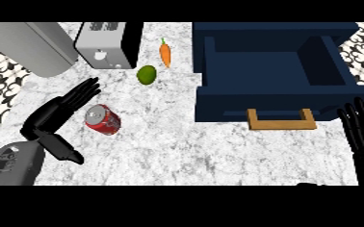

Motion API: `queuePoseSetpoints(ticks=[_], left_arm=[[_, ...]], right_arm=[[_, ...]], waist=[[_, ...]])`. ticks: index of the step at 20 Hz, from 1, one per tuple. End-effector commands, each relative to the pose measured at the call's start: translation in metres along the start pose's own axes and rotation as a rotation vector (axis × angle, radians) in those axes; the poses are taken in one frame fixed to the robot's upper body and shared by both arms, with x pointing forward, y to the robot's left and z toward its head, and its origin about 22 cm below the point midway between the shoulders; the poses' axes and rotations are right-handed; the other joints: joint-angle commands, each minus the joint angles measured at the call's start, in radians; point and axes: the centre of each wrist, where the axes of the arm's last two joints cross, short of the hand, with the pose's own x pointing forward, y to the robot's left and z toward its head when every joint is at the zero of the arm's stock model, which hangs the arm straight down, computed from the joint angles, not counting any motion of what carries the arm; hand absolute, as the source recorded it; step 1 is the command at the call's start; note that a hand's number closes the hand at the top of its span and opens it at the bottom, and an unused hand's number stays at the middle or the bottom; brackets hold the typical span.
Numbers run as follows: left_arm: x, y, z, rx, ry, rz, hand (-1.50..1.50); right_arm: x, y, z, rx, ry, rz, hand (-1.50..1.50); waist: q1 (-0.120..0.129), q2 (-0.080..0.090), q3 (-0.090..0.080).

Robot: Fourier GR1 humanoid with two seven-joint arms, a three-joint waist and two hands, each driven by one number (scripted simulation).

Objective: Pick up the can, place it into the drawer and close the drawer

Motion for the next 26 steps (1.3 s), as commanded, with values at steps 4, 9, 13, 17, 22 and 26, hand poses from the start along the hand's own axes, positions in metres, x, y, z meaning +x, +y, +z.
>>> queuePoseSetpoints(ticks=[4, 9, 13, 17, 22, 26], left_arm=[[0.002, 0.027, -0.006, -0.012, -0.012, -0.003, -1.50], [-0.045, 0.014, 0.014, -0.010, -0.007, 0.035, -1.50], [-0.055, 0.016, 0.030, -0.013, 0.024, 0.011, -1.50], [-0.051, 0.018, -0.004, 0.010, 0.038, 0.019, -1.50], [-0.056, 0.035, 0.019, 0.022, 0.054, 0.041, -1.50], [-0.061, 0.027, 0.007, 0.020, 0.078, 0.025, -1.50]], right_arm=[[-0.004, 0.006, -0.007, 0.009, -0.006, 0.002, -1.50], [-0.001, 0.006, -0.012, -0.012, -0.012, 0.010, -1.50], [0.010, 0.015, 0.005, 0.002, -0.010, 0.009, -1.50], [0.010, -0.005, -0.005, -0.006, -0.032, -0.003, -1.50], [0.008, -0.004, -0.002, -0.001, -0.004, -0.008, -1.50], [0.007, -0.001, 0.012, 0.002, -0.034, -0.020, -1.50]], waist=[[0.001, 0.000, 0.000], [-0.006, 0.003, -0.001], [-0.007, 0.001, -0.001], [-0.011, 0.003, -0.001], [-0.018, 0.005, -0.002], [-0.019, 0.004, -0.002]])
